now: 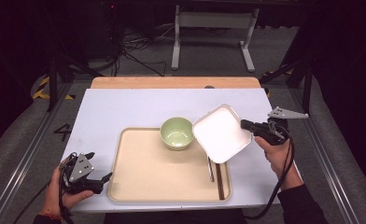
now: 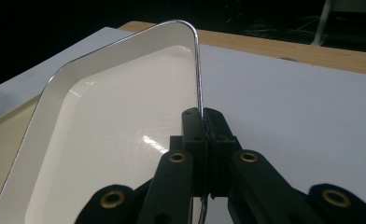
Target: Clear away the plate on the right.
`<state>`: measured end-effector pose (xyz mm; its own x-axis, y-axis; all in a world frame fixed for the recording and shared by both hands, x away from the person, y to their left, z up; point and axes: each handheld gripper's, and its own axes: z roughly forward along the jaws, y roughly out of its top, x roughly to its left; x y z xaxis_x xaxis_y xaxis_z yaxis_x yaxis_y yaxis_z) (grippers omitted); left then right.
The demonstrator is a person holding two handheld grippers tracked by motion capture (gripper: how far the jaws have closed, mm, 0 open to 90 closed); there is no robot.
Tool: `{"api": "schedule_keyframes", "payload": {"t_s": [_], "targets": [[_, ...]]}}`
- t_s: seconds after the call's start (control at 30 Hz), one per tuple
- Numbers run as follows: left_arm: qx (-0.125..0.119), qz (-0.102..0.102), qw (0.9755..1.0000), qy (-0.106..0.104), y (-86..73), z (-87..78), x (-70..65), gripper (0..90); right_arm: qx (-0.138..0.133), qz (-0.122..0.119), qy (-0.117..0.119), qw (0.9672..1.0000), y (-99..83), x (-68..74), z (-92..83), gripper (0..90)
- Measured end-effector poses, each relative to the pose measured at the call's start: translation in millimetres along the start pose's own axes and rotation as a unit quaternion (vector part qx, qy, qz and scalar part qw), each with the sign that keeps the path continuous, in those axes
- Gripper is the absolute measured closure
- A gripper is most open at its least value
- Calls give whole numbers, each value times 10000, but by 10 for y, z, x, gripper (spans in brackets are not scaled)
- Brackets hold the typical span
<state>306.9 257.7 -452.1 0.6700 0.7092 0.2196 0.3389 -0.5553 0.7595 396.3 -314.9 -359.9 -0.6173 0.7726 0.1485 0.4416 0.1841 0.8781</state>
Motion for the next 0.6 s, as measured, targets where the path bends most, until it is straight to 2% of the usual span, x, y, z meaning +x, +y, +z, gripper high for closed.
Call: {"api": "schedule_keyframes", "payload": {"t_s": [0.2, 0.27, 0.33, 0.6], "targets": [[1, 28, 10000, 4, -6, -6, 14, 95, 175, -208, 223, 9994, 8, 206, 198, 898], [-14, 19, 10000, 6, -11, -4, 18, 95, 270, -397, 299, 9984, 18, 335, 299, 898], [-11, 13, 10000, 2, -12, -4, 17, 95, 274, -414, 334, 9982, 23, 359, 317, 899], [-7, 6, 10000, 5, -6, -10, 8, 95, 392, -696, 602, 9950, 68, 619, 521, 898]]}}
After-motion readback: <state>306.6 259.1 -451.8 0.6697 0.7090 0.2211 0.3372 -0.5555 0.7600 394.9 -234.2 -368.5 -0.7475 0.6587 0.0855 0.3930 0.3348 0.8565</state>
